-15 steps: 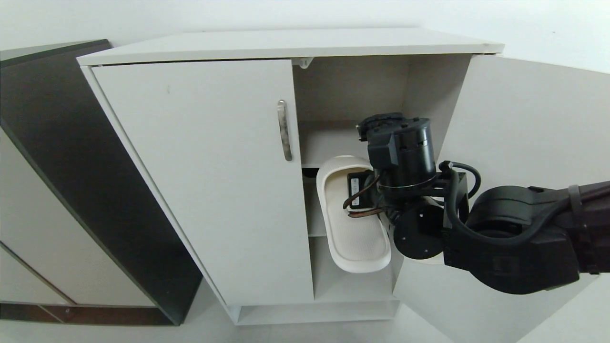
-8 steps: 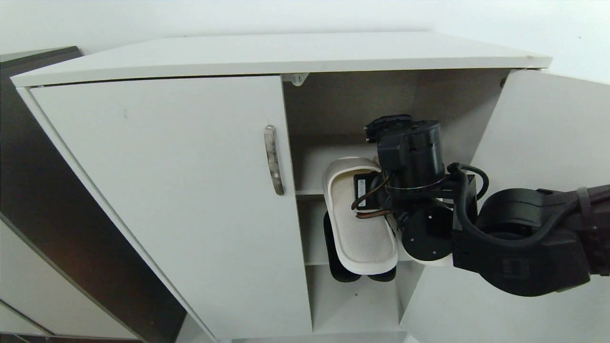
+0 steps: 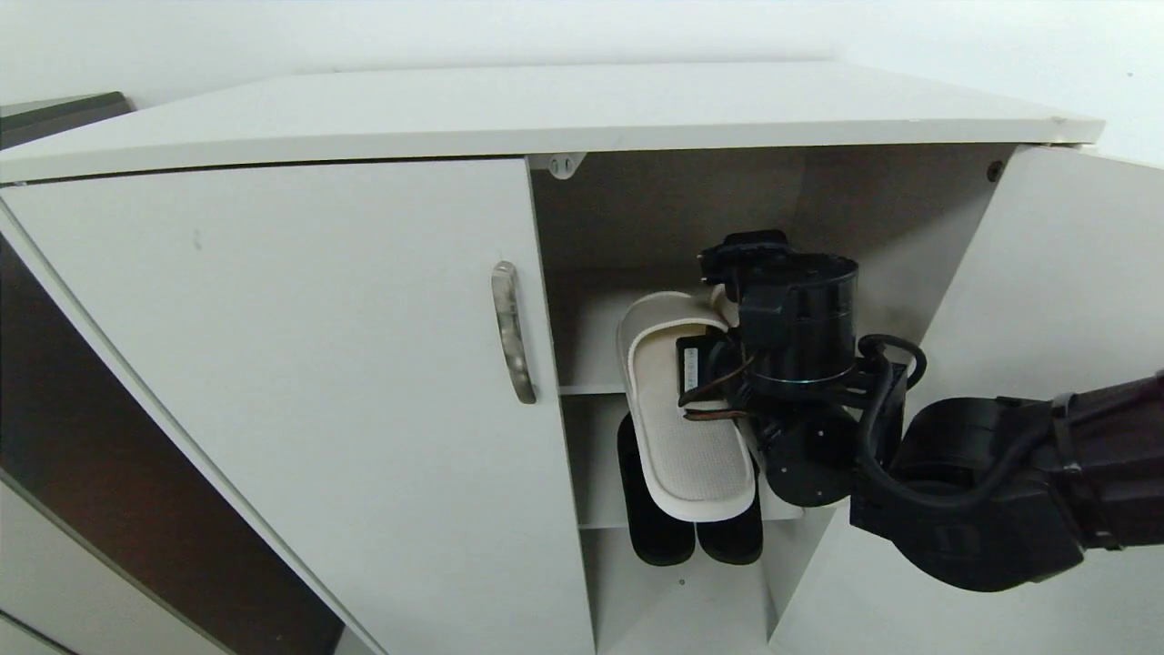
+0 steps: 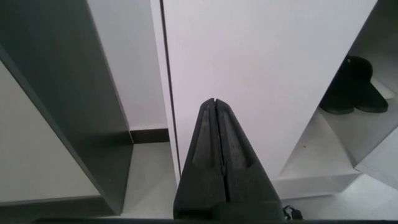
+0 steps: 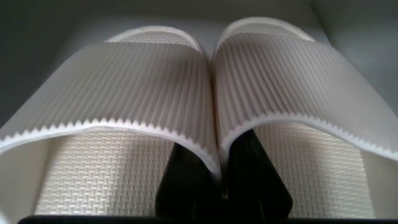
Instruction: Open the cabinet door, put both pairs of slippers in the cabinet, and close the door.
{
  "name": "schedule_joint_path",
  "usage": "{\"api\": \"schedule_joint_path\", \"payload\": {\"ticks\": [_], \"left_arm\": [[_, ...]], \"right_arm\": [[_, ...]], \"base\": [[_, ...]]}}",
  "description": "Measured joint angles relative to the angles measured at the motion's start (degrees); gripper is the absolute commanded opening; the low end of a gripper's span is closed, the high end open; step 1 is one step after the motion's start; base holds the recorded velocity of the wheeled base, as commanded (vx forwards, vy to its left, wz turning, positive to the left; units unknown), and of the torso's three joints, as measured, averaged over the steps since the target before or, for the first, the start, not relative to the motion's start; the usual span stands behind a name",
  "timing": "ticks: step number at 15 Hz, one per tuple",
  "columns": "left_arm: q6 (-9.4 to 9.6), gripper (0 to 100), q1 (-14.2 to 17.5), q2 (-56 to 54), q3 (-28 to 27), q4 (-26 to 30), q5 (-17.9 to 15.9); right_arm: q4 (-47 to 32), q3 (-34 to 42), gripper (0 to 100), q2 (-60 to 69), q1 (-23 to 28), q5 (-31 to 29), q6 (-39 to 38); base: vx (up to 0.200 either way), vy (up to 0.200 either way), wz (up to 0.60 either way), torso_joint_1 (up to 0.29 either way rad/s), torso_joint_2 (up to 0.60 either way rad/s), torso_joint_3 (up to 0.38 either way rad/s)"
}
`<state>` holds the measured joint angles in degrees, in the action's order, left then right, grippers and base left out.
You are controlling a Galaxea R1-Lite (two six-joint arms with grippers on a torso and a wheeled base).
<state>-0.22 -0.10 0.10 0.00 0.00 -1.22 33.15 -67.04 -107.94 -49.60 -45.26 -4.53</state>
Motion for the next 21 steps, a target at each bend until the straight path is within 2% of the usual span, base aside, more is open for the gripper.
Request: {"api": "schedule_joint_path", "payload": {"ticks": [2, 5, 9, 12, 21], "left_arm": [[-0.02, 0, 0.02, 0.00, 0.00, 0.00, 0.02], [0.00, 0, 0.00, 0.00, 0.00, 0.00, -0.01], [-0.02, 0, 0.00, 0.00, 0.00, 0.00, 0.00], [0.00, 0, -0.01, 0.00, 0.00, 0.00, -0.01], [0.00, 0, 0.00, 0.00, 0.00, 0.00, 0.00]], "right_arm": [[0.90, -2.41, 0, -1.66, 0.93, 2.51, 0.93], [0.09, -9.34, 0, -4.91, 3.35, 3.12, 2.90], [-9.09, -20.66, 0, -9.24, 6.19, 3.56, 2.51], [-12.84, -27.37, 0, -12.11, 7.57, 3.69, 2.00], [-13.03, -30.92, 0, -15.46, 8.66, 5.14, 1.96]], "base": [[0.000, 0.000, 0.00, 0.000, 0.00, 0.000], [0.000, 0.000, 0.00, 0.000, 0.00, 0.000], [0.000, 0.000, 0.00, 0.000, 0.00, 0.000], [0.000, 0.000, 0.00, 0.000, 0.00, 0.000], [0.000, 0.000, 0.00, 0.000, 0.00, 0.000]]}}
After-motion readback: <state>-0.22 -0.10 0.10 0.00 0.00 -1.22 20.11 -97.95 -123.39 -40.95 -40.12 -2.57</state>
